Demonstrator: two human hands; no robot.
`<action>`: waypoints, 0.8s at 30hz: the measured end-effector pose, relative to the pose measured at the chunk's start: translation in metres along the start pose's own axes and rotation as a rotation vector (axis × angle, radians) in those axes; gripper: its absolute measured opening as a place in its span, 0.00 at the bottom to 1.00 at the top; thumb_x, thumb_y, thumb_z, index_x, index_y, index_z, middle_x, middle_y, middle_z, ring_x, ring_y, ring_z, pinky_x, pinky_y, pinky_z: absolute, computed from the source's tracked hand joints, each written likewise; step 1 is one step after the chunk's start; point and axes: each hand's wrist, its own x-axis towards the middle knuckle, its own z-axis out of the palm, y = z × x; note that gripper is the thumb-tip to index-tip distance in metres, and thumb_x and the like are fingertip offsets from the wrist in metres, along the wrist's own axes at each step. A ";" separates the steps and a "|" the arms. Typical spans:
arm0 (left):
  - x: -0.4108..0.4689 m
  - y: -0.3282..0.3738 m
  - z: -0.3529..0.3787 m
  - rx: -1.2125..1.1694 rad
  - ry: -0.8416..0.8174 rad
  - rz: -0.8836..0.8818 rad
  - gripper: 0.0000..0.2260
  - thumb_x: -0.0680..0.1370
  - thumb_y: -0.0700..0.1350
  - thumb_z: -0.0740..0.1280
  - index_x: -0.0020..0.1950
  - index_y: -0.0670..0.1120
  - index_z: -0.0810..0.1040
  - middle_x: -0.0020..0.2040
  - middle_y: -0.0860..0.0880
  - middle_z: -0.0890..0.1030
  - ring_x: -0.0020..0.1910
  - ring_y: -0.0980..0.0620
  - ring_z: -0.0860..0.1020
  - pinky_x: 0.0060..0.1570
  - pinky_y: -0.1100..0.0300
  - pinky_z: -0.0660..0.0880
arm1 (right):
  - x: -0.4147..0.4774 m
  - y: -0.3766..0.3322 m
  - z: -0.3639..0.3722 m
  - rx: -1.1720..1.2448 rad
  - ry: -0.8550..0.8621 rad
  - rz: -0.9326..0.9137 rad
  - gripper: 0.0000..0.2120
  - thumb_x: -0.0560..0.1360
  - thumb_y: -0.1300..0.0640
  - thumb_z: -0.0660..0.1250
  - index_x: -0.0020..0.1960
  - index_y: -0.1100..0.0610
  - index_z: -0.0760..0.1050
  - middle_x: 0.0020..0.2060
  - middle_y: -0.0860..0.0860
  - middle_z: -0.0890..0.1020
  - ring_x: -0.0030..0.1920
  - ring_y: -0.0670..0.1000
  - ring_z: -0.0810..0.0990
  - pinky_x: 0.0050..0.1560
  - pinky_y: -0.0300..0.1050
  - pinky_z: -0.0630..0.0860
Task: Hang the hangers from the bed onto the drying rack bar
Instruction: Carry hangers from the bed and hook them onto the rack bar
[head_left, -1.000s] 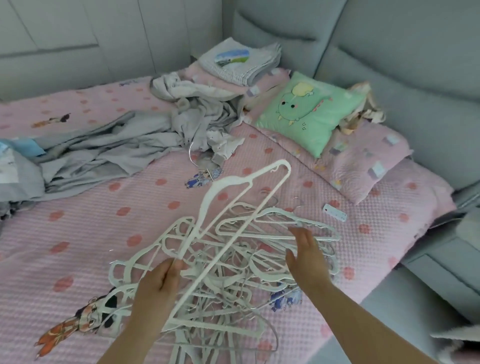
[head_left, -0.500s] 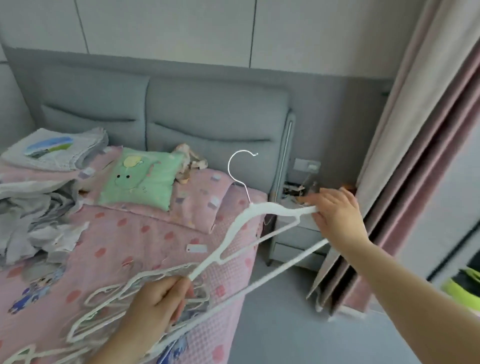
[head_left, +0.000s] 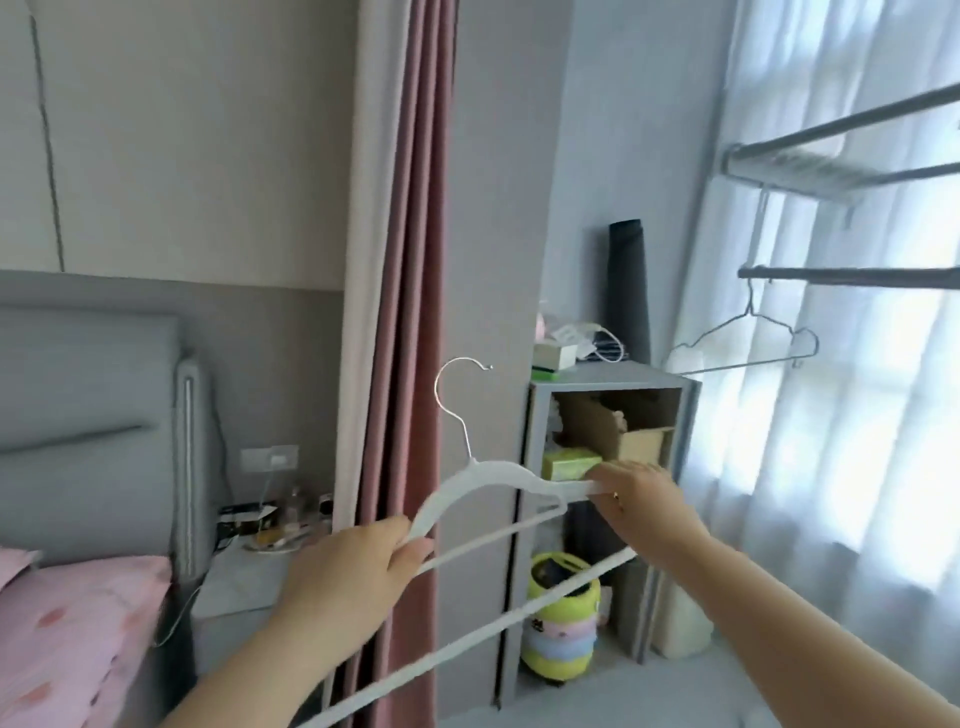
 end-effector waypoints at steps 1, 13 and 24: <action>0.014 0.020 0.004 0.019 0.000 0.027 0.17 0.80 0.57 0.51 0.34 0.51 0.61 0.30 0.49 0.68 0.32 0.52 0.68 0.28 0.63 0.59 | 0.001 0.023 -0.007 -0.015 0.001 0.032 0.12 0.78 0.58 0.56 0.56 0.56 0.76 0.53 0.51 0.80 0.58 0.54 0.75 0.54 0.42 0.67; 0.195 0.195 0.056 -0.045 0.044 0.357 0.15 0.80 0.54 0.53 0.34 0.51 0.62 0.32 0.52 0.69 0.29 0.57 0.66 0.29 0.64 0.61 | 0.023 0.223 -0.089 -0.203 0.162 0.296 0.20 0.78 0.56 0.58 0.70 0.49 0.63 0.67 0.44 0.70 0.69 0.46 0.65 0.69 0.38 0.58; 0.412 0.343 0.121 -0.180 0.076 0.593 0.10 0.81 0.43 0.55 0.61 0.47 0.69 0.50 0.47 0.79 0.46 0.48 0.77 0.42 0.59 0.70 | 0.132 0.360 -0.152 -0.741 0.261 0.570 0.23 0.79 0.54 0.54 0.73 0.51 0.56 0.73 0.48 0.58 0.73 0.50 0.55 0.72 0.41 0.48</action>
